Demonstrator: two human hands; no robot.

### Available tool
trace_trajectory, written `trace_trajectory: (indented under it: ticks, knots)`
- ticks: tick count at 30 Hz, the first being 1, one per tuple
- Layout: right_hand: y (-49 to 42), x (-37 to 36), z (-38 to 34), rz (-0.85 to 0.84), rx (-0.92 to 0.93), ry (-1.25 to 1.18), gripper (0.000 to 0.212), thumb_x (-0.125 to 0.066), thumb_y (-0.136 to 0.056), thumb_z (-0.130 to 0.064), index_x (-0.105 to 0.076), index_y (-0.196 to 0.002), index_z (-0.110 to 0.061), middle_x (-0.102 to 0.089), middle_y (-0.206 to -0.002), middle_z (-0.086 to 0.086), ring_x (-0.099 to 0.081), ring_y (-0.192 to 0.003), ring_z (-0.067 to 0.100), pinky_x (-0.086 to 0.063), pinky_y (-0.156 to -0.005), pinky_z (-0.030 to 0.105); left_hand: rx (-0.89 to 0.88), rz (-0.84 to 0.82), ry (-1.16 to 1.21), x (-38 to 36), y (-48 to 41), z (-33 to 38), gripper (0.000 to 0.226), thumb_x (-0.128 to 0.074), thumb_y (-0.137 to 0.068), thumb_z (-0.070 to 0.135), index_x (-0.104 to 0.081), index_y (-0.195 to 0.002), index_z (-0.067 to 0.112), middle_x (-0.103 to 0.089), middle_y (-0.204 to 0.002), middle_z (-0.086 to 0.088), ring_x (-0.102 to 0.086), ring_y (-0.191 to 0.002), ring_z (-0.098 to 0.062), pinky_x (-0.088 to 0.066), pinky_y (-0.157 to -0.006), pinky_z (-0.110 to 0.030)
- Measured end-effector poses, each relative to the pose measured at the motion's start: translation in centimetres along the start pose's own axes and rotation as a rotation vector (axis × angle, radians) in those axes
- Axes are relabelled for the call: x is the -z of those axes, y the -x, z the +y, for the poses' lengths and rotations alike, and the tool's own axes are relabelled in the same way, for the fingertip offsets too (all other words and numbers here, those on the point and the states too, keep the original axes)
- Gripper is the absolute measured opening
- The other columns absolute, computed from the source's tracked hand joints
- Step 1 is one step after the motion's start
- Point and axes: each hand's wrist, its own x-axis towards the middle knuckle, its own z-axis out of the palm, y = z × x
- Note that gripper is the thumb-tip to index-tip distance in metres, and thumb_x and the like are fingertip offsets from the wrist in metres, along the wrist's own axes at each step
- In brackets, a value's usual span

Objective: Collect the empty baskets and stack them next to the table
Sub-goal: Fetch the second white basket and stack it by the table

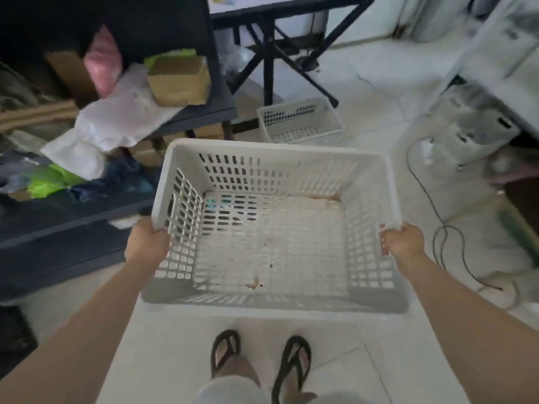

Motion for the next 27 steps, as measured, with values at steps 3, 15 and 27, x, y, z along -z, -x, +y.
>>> trace_trajectory:
  ticks: [3, 15, 27]
  knots:
    - [-3.6, 4.8, 1.3, 0.089, -0.058, -0.061, 0.019, -0.054, -0.08, 0.001, -0.065, -0.076, -0.014, -0.06, -0.063, 0.006, -0.051, -0.05, 0.02, -0.042, -0.04, 0.023, -0.103, -0.053, -0.053, -5.0, -0.9, 6.5, 0.017, -0.052, -0.083, 0.01, -0.053, -0.1, 0.01, -0.057, -0.073, -0.007, -0.058, -0.065, -0.029, -0.053, -0.06, -0.042]
    - [-23.4, 8.7, -5.0, 0.208, -0.108, -0.084, 0.02, -0.055, -0.075, 0.005, -0.067, -0.078, -0.011, -0.059, -0.064, 0.008, -0.052, -0.052, 0.022, -0.043, -0.049, 0.03, -0.164, -0.176, -0.035, -20.4, -11.2, 25.1, 0.018, -0.048, -0.087, 0.011, -0.051, -0.105, 0.007, -0.063, -0.095, -0.02, -0.061, -0.085, -0.04, -0.054, -0.077, -0.054]
    - [-45.8, 3.0, -21.0, 0.063, -0.036, -0.003, 0.025, -0.054, -0.076, 0.004, -0.065, -0.074, -0.018, -0.058, -0.063, 0.006, -0.05, -0.049, 0.019, -0.042, -0.041, 0.023, -0.019, -0.097, -0.013, -27.0, -24.4, 39.3, 0.024, -0.052, -0.09, 0.013, -0.049, -0.112, 0.004, -0.06, -0.097, -0.016, -0.06, -0.085, -0.032, -0.053, -0.073, -0.044]
